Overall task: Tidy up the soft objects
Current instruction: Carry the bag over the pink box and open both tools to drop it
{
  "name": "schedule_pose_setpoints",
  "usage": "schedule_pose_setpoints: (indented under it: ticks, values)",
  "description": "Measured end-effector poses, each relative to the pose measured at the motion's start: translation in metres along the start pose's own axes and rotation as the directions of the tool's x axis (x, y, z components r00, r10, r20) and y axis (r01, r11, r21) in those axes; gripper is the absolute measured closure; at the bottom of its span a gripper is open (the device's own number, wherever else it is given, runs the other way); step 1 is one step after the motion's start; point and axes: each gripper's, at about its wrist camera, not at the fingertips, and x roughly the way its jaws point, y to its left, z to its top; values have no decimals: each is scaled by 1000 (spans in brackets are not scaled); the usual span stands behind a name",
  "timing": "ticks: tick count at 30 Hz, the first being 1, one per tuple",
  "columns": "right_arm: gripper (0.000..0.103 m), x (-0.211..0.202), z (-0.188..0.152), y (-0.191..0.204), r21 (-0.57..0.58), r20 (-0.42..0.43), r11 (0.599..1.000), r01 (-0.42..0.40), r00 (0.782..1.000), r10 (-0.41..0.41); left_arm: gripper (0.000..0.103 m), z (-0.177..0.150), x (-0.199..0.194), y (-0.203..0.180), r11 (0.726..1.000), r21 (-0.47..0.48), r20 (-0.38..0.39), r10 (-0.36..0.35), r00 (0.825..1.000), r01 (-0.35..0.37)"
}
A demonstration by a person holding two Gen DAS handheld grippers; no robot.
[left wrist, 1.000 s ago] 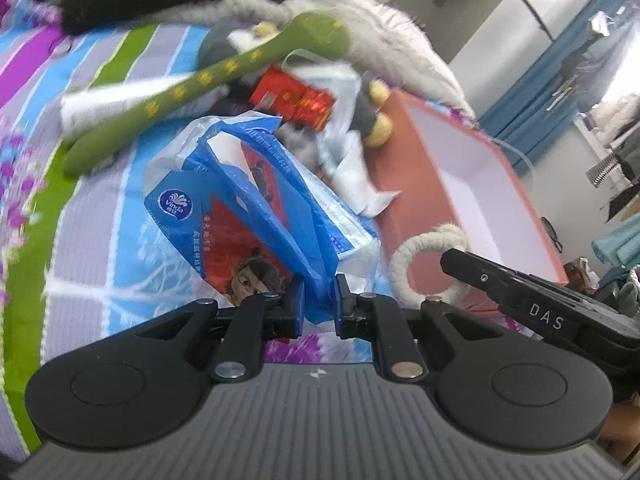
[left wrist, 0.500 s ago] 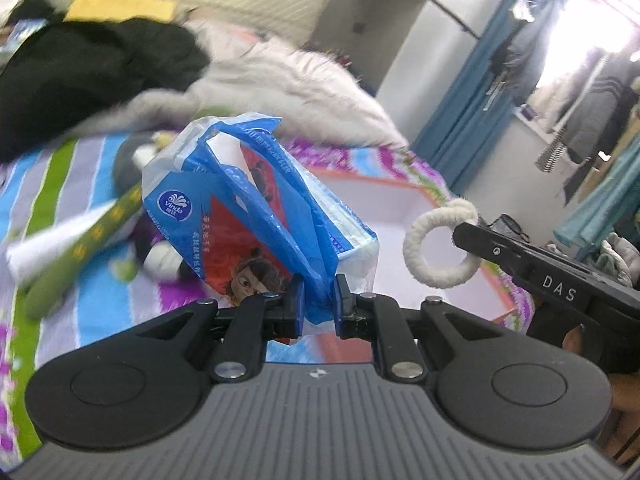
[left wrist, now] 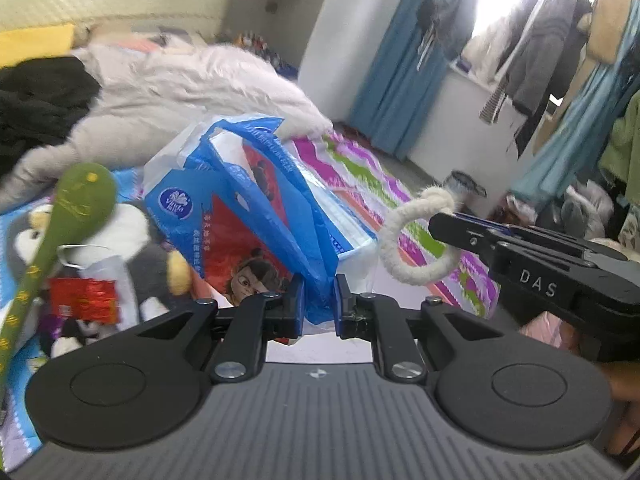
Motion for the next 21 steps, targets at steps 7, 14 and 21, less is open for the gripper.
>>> schedule_pose_setpoints:
  ticks: [7, 14, 21]
  values:
    - [89, 49, -19, -40, 46, -170, 996, 74, 983, -65, 86, 8, 81, 3, 999, -37, -184, -5, 983, -2]
    - [89, 88, -55, -65, 64, -314, 991, 117, 945, -91, 87, 2, 144, 14, 998, -45, -326, 32, 945, -49]
    - [88, 108, -80, -78, 79, -378, 987, 138, 920, -99, 87, -12, 169, 8, 997, -8, -377, 62, 924, -71]
